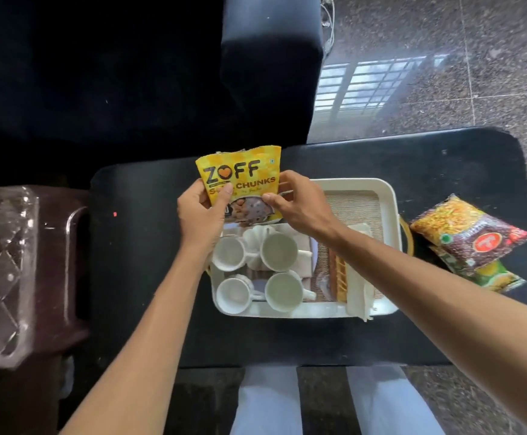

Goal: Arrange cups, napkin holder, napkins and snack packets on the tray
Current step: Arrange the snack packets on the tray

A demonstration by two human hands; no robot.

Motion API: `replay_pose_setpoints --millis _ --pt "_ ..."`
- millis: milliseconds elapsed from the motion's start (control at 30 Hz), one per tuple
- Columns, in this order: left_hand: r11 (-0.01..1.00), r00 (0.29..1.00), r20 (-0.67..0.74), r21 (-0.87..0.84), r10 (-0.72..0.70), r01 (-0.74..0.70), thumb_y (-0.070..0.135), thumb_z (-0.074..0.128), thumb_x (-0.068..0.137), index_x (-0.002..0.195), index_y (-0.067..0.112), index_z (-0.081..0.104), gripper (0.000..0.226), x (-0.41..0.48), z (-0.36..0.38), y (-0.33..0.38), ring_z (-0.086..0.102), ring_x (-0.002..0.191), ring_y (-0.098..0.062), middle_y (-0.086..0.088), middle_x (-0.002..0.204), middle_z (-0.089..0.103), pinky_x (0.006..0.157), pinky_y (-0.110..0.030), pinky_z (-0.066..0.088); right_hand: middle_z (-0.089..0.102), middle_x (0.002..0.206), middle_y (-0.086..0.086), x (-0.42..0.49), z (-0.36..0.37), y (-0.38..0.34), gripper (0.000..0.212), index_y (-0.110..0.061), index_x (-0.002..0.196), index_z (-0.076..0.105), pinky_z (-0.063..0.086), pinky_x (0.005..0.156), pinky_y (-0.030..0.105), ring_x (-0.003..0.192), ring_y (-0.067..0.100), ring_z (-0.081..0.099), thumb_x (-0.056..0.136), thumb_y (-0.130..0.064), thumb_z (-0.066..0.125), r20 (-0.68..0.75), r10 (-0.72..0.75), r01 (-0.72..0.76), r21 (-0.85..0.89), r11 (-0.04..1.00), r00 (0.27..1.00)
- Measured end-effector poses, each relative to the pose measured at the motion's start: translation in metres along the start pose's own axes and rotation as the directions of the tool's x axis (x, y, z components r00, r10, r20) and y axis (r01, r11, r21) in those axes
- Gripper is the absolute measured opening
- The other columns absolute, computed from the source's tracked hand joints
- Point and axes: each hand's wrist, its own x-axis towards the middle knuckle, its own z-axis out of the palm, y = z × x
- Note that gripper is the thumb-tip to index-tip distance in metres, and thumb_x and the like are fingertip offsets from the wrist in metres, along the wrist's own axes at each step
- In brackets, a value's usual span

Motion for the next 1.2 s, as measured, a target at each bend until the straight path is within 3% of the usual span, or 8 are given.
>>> replay_pose_setpoints --millis 133,233,367,533,700,800,1033,1200 --pt "0.998 0.996 0.07 0.051 -0.052 0.049 0.022 0.071 0.094 0.095 0.03 0.07 0.008 0.019 -0.004 -0.018 0.074 0.087 -0.004 0.01 0.09 0.077 0.081 -0.035 0.063 0.072 0.111 0.004 0.006 0.026 0.007 0.029 -0.011 0.114 0.064 0.041 0.06 0.008 0.084 0.011 0.062 0.093 -0.029 0.069 -0.075 0.048 -0.055 -0.094 0.994 0.996" --pt "0.994 0.99 0.11 0.076 -0.086 0.078 0.021 0.071 0.094 0.101 0.027 0.069 0.009 0.026 -0.004 -0.027 0.073 0.09 -0.004 0.012 0.092 0.076 0.086 -0.038 0.063 0.071 0.111 0.004 0.009 0.035 0.008 0.03 -0.01 0.115 0.062 0.052 0.069 0.02 0.084 0.011 0.061 0.093 -0.029 0.068 -0.13 0.07 -0.083 -0.101 0.991 0.989" --pt "0.991 0.99 0.115 0.115 -0.076 0.063 0.02 0.069 0.095 0.104 0.028 0.065 0.012 0.028 -0.004 -0.031 0.072 0.099 -0.008 0.012 0.099 0.074 0.093 -0.044 0.06 0.071 0.113 0.005 0.013 0.038 0.009 0.036 -0.009 0.121 0.058 0.042 0.063 0.008 0.089 0.011 0.062 0.092 -0.028 0.069 -0.144 0.087 -0.099 -0.08 0.992 0.986" --pt "0.992 0.986 0.116 0.058 -0.121 0.115 0.013 0.065 0.098 0.133 0.015 0.059 0.036 0.029 -0.011 -0.03 0.067 0.117 -0.015 -0.004 0.127 0.07 0.103 -0.042 0.056 0.07 0.117 0.008 0.016 0.036 0.008 0.044 -0.007 0.128 0.053 0.045 0.062 0.007 0.091 0.012 0.063 0.092 -0.027 0.07 -0.145 0.088 -0.1 -0.073 0.992 0.985" --pt "0.998 0.985 -0.163 0.028 -0.057 0.063 0.013 0.062 0.097 0.139 0.014 0.057 0.043 0.017 -0.021 -0.018 0.066 0.103 0.007 -0.001 0.128 0.068 0.09 -0.011 0.055 0.069 0.119 0.008 0.0 0.012 0.002 0.05 -0.01 0.133 0.052 0.054 0.073 0.021 0.092 0.013 0.065 0.091 -0.03 0.071 -0.216 0.103 -0.111 -0.029 0.993 0.971" --pt "0.996 0.964 -0.254 0.054 0.078 -0.067 0.015 0.058 0.097 0.131 0.016 0.061 0.035 0.001 -0.011 0.002 0.066 0.103 0.006 0.001 0.122 0.069 0.084 -0.01 0.053 0.069 0.115 0.002 -0.026 -0.018 0.001 0.041 -0.012 0.126 0.059 0.054 0.079 0.021 0.093 0.01 0.066 0.091 -0.029 0.071 -0.331 0.089 -0.096 -0.007 0.995 0.939" --pt "0.867 0.875 0.172 0.148 0.452 -0.477 0.002 0.062 0.095 0.113 0.007 0.071 0.021 -0.049 0.093 0.066 0.065 0.097 -0.008 -0.005 0.109 0.071 0.085 -0.007 0.047 0.065 0.103 -0.014 -0.104 -0.11 0.042 0.022 -0.024 0.113 0.063 0.049 0.077 0.011 0.091 -0.001 0.063 0.092 -0.03 0.067 -0.576 0.146 -0.194 -0.023 0.981 0.804" --pt "0.809 0.708 0.542 0.084 0.453 -0.582 -0.001 0.065 0.091 0.112 0.004 0.073 0.022 -0.094 0.191 0.084 0.071 0.097 -0.025 -0.01 0.107 0.075 0.088 -0.039 0.057 0.058 0.115 0.002 -0.144 -0.165 0.089 0.035 -0.016 0.122 0.06 0.046 0.098 0.035 0.108 0.024 0.058 0.088 -0.021 0.067 -0.766 0.217 -0.394 -0.052 0.918 0.605"
